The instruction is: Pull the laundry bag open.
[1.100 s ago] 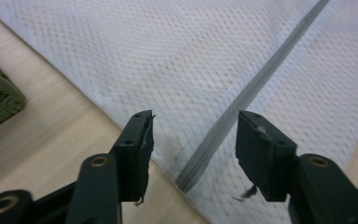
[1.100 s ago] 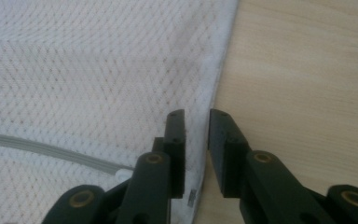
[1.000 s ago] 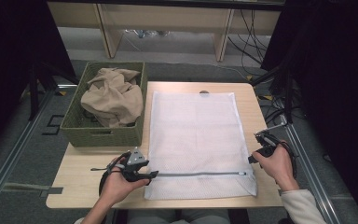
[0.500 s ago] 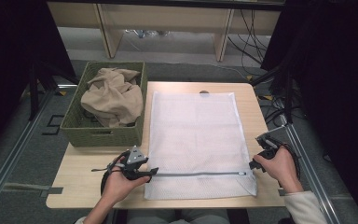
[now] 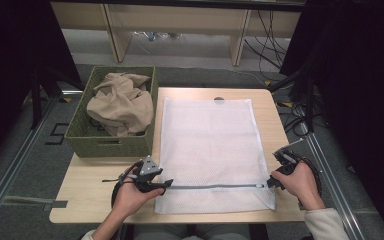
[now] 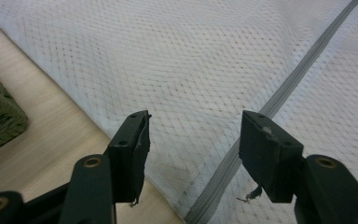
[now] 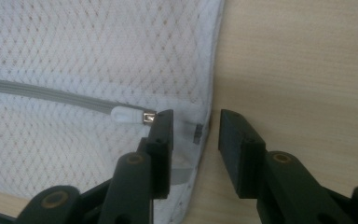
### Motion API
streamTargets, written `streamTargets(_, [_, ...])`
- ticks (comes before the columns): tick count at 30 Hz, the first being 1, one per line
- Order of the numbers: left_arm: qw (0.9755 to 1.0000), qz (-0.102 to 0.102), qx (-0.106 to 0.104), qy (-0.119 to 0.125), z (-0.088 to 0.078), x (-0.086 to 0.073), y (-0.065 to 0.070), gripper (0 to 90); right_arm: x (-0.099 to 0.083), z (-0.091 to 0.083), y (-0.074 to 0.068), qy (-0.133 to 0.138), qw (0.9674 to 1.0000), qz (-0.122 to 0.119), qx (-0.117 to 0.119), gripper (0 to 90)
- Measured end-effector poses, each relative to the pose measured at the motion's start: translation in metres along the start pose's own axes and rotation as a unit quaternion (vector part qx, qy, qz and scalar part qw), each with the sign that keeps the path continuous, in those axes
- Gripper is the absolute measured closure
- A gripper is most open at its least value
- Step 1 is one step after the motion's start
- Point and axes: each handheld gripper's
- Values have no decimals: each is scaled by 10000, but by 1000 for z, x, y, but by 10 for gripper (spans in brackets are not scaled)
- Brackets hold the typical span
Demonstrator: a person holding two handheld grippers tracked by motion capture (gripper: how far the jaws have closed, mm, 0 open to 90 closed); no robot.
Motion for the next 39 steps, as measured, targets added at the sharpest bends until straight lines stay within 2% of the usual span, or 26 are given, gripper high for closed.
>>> streamTargets(2, [9999,-5,96,50,1,0,1,430,-1,2,-1,61,10000,10,-77,671])
streamTargets(3, [9999,17,114,35,1,0,1,430,0,3,0,47,9999,-151,-15,672])
streamTargets(6, [9999,51,122,6,1,1,1,430,1,8,-3,-22,10000,-39,-25,676])
streamTargets(7, [10000,-17,25,-40,2,1,1,430,4,5,-3,-401,9992,9,-4,679])
streamTargets(8, [10000,-43,82,-12,4,0,2,431,3,9,-6,-103,9998,164,-51,681])
streamTargets(10, [10000,32,76,-26,5,0,1,432,2,8,-5,-168,9997,-91,-157,697])
streamTargets(11, [10000,34,59,-12,5,0,2,433,2,8,-8,-123,9998,31,-176,707])
streamTargets(12, [10000,50,51,-14,5,0,2,434,1,11,-4,71,9994,-316,-139,722])
streamTargets(15, [10000,-45,49,-34,5,0,4,435,0,11,-9,-18,9990,-323,-323,753])
streamTargets(16, [10000,2,41,-38,5,0,4,436,0,11,-19,-64,9990,-38,-448,790])
streamTargets(18, [9999,93,65,-30,5,0,3,437,-1,12,-22,-37,9987,14,-499,804])
streamTargets(20, [10000,70,12,-35,6,0,4,443,1,12,-19,-53,9977,-498,-460,856])
streamTargets(22, [10000,-40,-2,-38,7,0,5,447,1,13,-19,-9,9973,-568,-473,857])
streamTargets(23, [10000,42,-44,-31,8,1,5,452,0,15,-21,124,9974,-482,-521,859])
streamTargets(24, [10000,3,-72,-21,9,2,6,459,0,13,-25,-72,9988,-134,-466,860])
streamTargets(25, [10000,28,-92,-7,10,3,7,467,2,12,-21,-55,9978,-418,-516,861])
streamTargets(26, [9998,67,-188,-14,11,6,8,474,1,12,-21,4,9976,-455,-517,862])
streamTargets(27, [9997,78,-249,32,14,11,11,481,0,8,-24,-70,9988,-236,-426,862])
streamTargets(29, [9994,115,-325,36,16,14,12,482,1,4,-25,-122,9989,-210,-400,862])
streamTargets(30, [9991,213,-360,106,20,21,15,483,0,-1,-24,98,9979,-530,-353,862])
streamTargets(32, [9982,349,-470,153,25,29,18,497,0,-5,-27,141,9974,-618,-350,862])
streamTargets(34, [9970,419,-602,229,31,37,22,518,-2,-9,-32,52,9984,-488,-291,862])
streamTargets(35, [9970,419,-602,229,31,37,22,529,-2,-8,-30,263,9971,-662,-264,862])
streamTargets(36, [9963,542,-632,213,36,44,25,534,-3,-10,-34,231,9978,-517,-339,862])
streamTargets(37, [9957,586,-682,232,39,47,27,539,-2,-11,-33,172,9973,-648,-300,862])
streamTargets(39, [9952,566,-757,241,41,51,29,553,-3,-13,-35,83,9983,-514,-279,861])
Point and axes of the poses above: each handheld gripper's, and its own axes: z roughly forward along the jaws, x roughly out of its top, y roughly to its right, and after that the axes turned 1 degree about z, right-handed
